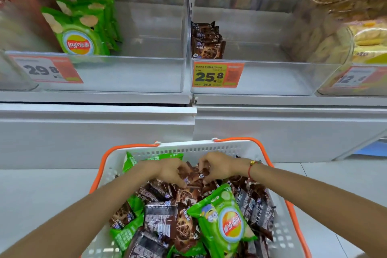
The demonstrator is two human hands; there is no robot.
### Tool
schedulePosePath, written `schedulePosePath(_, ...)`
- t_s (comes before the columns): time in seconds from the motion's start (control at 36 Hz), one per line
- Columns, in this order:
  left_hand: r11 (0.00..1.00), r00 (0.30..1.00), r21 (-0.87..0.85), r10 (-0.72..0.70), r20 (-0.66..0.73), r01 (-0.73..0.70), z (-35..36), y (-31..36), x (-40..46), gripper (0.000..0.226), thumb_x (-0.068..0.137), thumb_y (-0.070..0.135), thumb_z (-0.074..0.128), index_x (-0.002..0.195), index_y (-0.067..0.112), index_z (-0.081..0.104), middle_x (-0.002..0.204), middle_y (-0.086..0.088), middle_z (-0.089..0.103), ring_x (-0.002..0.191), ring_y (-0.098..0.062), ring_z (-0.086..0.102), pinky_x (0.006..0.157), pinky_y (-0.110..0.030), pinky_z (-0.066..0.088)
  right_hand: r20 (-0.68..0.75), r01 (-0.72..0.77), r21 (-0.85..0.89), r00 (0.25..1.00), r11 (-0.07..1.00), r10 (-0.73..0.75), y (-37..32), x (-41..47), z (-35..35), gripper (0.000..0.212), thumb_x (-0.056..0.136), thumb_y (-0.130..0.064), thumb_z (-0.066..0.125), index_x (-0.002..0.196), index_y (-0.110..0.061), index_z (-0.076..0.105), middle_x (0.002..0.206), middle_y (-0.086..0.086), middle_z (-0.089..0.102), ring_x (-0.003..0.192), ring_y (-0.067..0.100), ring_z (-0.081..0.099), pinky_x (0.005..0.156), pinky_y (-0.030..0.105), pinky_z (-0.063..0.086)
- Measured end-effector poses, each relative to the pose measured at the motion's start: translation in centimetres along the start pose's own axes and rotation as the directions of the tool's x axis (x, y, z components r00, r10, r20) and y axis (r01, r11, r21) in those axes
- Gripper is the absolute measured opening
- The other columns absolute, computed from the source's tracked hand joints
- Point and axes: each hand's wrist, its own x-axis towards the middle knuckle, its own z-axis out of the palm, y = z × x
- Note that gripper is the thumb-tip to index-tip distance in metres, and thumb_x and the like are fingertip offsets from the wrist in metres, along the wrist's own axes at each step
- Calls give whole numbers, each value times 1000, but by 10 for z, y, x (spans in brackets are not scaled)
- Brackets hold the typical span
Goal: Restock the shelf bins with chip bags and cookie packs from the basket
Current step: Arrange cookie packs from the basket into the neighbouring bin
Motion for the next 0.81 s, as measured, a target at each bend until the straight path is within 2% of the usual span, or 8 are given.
schedulePosePath(0.11, 975, 998, -221, 20, -55, -32, -34, 13, -6, 59, 86, 22, 70, 137, 13, 43, 137, -3, 50, 112, -14, 51, 98, -25, 41, -20, -22, 175, 999, 984, 26, 2, -11, -36, 36, 76, -16, 80, 105, -14, 58, 106, 11, 62, 76, 24, 64, 65, 26, 50)
schedulePosePath(0.19, 951, 996, -306, 25, -88, -51, -58, 22, -17, 59, 86, 18, 71, 137, 12, 41, 134, -4, 52, 102, -12, 51, 82, -20, 47, -37, -7, 353, 999, 936, 21, 0, -25, -63, 29, 78, -11, 78, 96, -17, 55, 100, 5, 54, 70, 14, 58, 54, 18, 49)
schedulePosePath(0.28, 929, 985, -356, 38, -165, -96, -78, 27, -32, 49, 87, 24, 69, 131, 15, 49, 126, -2, 57, 97, -9, 55, 65, -13, 44, -79, 33, 469, 997, 882, 5, -5, -42, -87, 26, 80, -11, 77, 91, -19, 55, 96, 4, 55, 73, 14, 58, 59, 20, 51)
schedulePosePath(0.36, 889, 976, -428, 81, -203, -163, -94, 33, -53, 34, 89, 28, 66, 120, 18, 58, 115, 2, 66, 99, -7, 62, 75, -14, 49, -155, 103, 540, 988, 835, -22, -18, -63, -113, 24, 82, -10, 74, 95, -16, 55, 96, 9, 60, 72, 13, 59, 63, 20, 53)
schedulePosePath(0.44, 844, 955, -475, 135, -266, -251, -109, 41, -72, 30, 87, 28, 67, 114, 17, 64, 107, 3, 72, 97, -6, 66, 85, -18, 51, -260, 195, 521, 963, 831, -63, -32, -83, -135, 25, 80, -10, 76, 96, -15, 58, 92, 5, 65, 71, 5, 62, 64, 17, 51)
schedulePosePath(0.61, 815, 859, -411, 192, -475, -410, -139, 62, -106, 25, 82, 22, 72, 105, 13, 70, 98, -10, 73, 84, -8, 65, 79, -18, 48, -435, 311, 254, 883, 916, -179, -59, -112, -167, 44, 74, -30, 80, 112, -26, 58, 110, -13, 60, 101, 3, 59, 79, 11, 46)
schedulePosePath(0.72, 761, 762, -362, 255, -595, -537, -151, 74, -116, 17, 78, 19, 73, 95, 20, 71, 89, 5, 75, 84, -3, 68, 82, -15, 51, -590, 405, 210, 778, 890, -215, -67, -119, -181, 41, 75, -30, 79, 113, -27, 62, 108, -13, 64, 94, 2, 63, 74, 14, 50)
schedulePosePath(0.81, 746, 680, -305, 258, -686, -592, -154, 83, -115, 15, 80, 17, 73, 95, 14, 72, 88, 4, 75, 82, -2, 68, 77, -12, 50, -662, 434, 162, 714, 886, -229, -68, -112, -192, 32, 76, -26, 79, 105, -27, 67, 98, -12, 68, 90, 5, 65, 70, 19, 53)
